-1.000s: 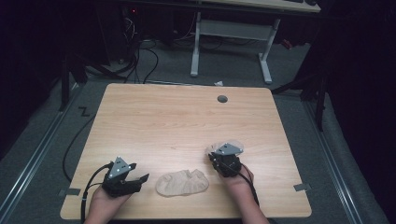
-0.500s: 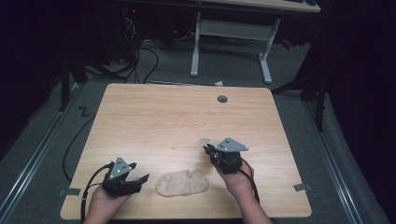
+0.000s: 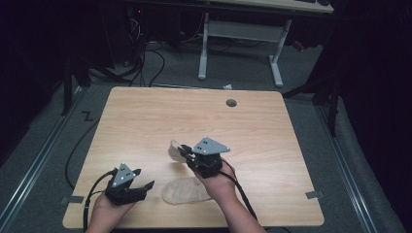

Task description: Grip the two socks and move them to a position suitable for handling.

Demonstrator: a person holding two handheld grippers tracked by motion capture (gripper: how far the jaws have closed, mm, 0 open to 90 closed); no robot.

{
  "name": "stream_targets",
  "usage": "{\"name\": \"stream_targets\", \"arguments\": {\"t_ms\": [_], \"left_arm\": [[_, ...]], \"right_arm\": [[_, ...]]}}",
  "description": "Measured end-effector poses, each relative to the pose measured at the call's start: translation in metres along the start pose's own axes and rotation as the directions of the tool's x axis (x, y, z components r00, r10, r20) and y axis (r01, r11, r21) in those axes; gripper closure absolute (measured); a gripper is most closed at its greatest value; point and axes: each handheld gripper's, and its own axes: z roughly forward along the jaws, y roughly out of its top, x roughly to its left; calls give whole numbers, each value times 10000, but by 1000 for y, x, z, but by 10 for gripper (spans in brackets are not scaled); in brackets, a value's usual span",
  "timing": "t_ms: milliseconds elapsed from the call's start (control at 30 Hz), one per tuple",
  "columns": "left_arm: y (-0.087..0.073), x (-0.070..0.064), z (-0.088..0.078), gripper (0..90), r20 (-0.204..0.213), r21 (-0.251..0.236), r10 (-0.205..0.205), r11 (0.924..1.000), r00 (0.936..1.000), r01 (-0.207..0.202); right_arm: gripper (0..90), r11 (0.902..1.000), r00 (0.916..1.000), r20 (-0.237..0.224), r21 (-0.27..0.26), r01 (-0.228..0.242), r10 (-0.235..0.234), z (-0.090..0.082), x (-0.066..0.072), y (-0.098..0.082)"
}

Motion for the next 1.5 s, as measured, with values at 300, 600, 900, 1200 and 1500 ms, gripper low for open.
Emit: {"name": "stream_targets", "arguments": {"t_ms": [300,600,900,1200,1500], "left_arm": [[1,1,1,334,12,22,-1,10000,10000,1],[1,-2,4,334,-9,167,111,9998,9999,-111],[0,-2,4,336,14,223,138,9997,9999,-139],[1,-5,8,337,108,387,223,9990,9997,-227],[1,-9,14,351,224,609,274,9977,9994,-287]], "right_arm": [[825,9921,9949,619,921,-853,798,12,-25,-31],[821,9833,9858,1136,1200,-1369,1234,8,-46,-53],[792,9728,9804,1467,1710,-1563,1317,8,-60,-70],[745,9581,9750,1905,2380,-1592,1147,3,-74,-88],[706,9510,9723,2110,2669,-1562,1005,-5,-82,-102]]}}
